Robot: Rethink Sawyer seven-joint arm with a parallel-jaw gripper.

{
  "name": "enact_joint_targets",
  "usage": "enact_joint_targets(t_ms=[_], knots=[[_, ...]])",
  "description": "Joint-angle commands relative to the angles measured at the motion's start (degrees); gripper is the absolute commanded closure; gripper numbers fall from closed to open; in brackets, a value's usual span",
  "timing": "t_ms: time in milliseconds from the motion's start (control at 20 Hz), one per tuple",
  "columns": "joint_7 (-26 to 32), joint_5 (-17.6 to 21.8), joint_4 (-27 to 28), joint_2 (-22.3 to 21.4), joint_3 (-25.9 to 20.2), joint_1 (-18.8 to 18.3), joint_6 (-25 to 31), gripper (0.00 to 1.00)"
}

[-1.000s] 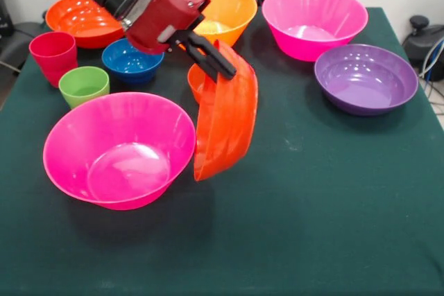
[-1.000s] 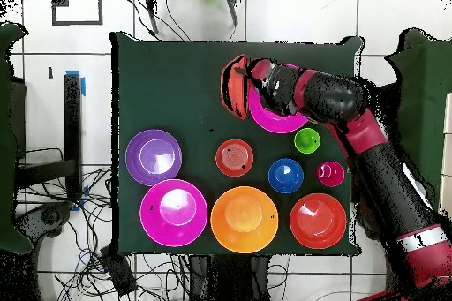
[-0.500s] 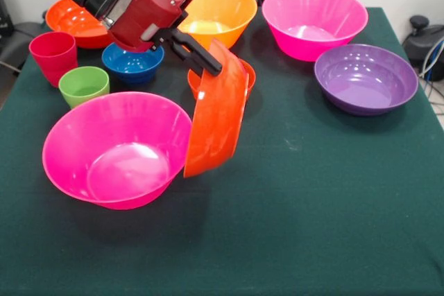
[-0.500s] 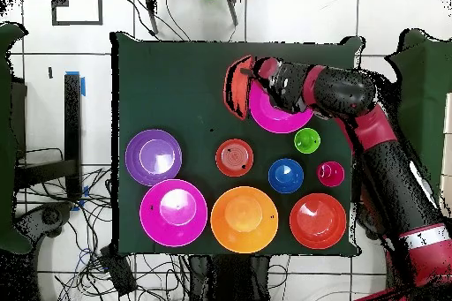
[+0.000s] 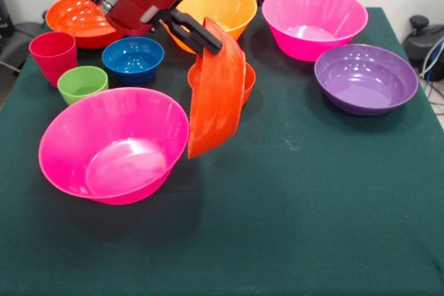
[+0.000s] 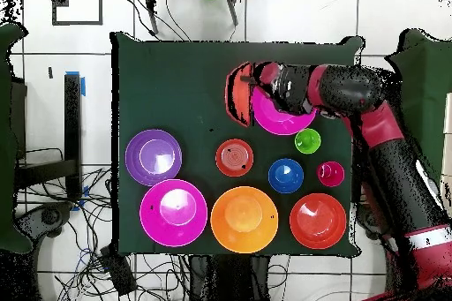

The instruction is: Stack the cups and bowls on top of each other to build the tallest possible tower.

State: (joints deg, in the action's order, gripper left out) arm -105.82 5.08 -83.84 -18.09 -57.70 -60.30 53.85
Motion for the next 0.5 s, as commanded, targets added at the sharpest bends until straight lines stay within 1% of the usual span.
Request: enact_joint_targets(t_ms=[50, 500], knots=[[8.2, -0.1, 3.3, -2.1, -0.1, 1.4, 6.6, 1.00], [6.7, -1.2, 0.6, -3.8, -0.8, 0.3, 7.1, 1.00]])
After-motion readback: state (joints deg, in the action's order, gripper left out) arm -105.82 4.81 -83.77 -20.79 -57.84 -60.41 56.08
